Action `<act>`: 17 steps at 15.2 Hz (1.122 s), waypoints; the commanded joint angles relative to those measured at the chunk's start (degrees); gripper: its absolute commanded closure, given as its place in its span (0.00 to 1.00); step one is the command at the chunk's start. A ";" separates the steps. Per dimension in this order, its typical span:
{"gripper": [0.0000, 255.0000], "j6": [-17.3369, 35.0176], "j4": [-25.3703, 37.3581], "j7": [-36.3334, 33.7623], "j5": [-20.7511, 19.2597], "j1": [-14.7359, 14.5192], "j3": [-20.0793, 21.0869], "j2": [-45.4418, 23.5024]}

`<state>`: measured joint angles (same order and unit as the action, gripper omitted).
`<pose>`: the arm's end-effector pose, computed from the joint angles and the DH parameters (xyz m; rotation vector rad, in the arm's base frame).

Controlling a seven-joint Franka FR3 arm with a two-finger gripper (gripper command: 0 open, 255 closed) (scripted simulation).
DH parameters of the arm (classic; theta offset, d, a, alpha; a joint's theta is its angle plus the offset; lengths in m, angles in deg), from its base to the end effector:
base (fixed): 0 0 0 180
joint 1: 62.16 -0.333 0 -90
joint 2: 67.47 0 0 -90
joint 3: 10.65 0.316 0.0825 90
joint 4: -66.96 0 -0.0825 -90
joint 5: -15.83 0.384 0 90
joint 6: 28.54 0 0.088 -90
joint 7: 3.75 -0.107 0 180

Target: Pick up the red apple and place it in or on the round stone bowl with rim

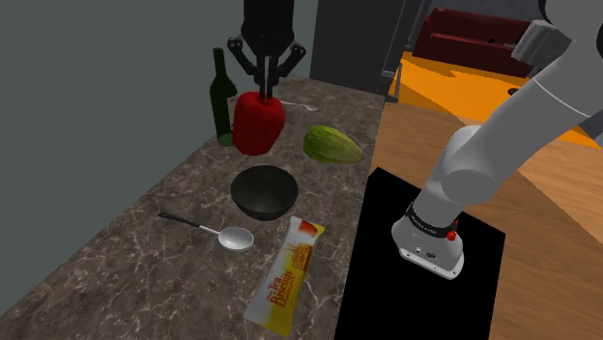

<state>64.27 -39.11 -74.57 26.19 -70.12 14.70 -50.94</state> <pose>0.3714 0.3004 0.6279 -2.9070 1.0201 0.0413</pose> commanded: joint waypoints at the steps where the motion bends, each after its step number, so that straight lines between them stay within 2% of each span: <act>1: 1.00 1.75 -2.13 0.27 0.20 -0.08 0.02 0.43; 17: 1.00 13.97 -15.12 1.39 1.21 -0.64 0.95 1.22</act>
<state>77.29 -53.32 -73.26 27.33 -70.73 15.57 -49.72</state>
